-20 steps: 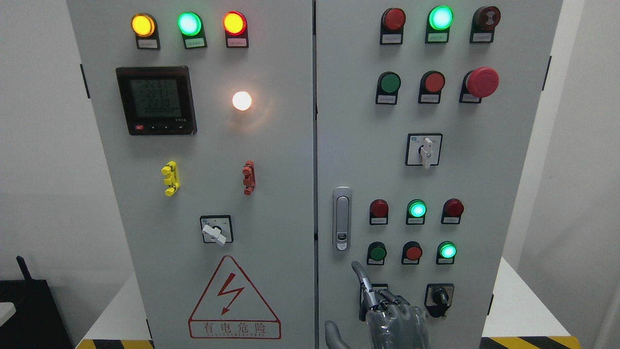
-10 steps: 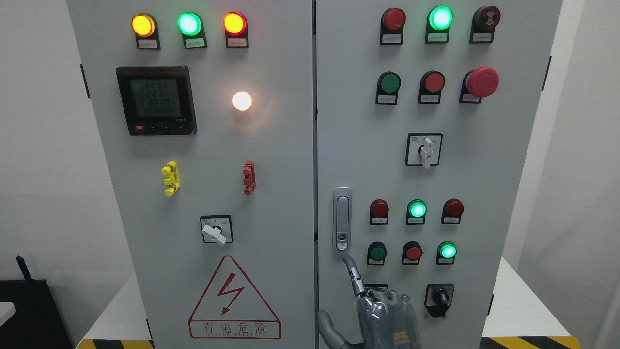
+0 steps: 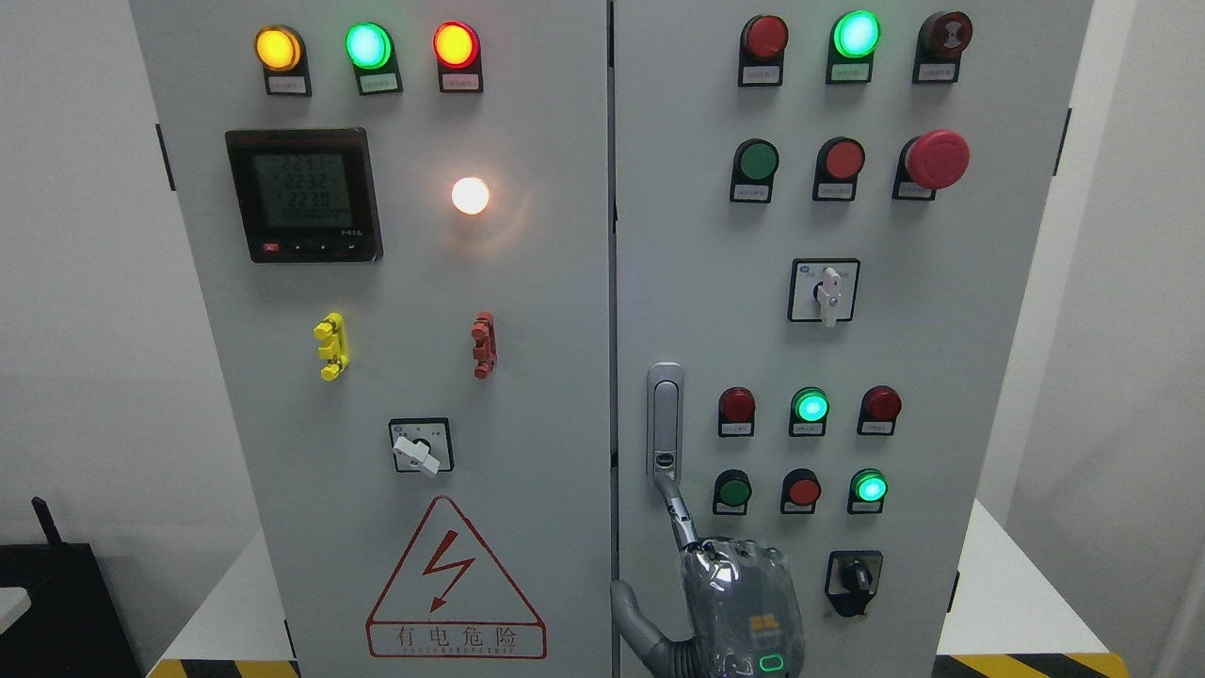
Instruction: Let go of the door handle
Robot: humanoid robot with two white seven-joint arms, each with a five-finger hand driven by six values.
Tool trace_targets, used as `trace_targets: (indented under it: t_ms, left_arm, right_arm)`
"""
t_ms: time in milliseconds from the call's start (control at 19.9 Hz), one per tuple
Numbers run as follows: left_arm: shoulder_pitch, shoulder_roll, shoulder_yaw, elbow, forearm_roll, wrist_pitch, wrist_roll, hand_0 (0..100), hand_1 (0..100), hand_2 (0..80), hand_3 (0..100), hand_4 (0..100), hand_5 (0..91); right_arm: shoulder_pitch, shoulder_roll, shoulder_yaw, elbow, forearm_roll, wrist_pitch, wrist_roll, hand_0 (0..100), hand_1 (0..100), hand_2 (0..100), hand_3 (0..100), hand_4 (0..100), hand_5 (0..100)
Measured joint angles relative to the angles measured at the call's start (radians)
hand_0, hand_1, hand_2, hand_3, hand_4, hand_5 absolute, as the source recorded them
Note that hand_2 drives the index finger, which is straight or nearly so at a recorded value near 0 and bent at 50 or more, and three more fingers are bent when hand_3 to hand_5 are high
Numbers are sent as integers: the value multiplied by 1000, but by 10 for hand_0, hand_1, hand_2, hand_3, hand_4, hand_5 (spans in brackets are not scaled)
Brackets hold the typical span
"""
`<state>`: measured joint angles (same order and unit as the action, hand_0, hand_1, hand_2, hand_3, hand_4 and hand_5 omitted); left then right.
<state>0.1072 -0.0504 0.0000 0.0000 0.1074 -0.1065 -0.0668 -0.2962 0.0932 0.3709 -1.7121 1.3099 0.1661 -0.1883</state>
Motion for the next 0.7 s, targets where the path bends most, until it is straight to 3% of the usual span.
trace_targets:
  t_ms: [702]
  left_arm:
    - [0,0,0,0,0,0,0,120,389,0,0,0,0]
  right_arm:
    - [-17,3,-13,40,-2,14,8,349,338,0,1000,1000,997]
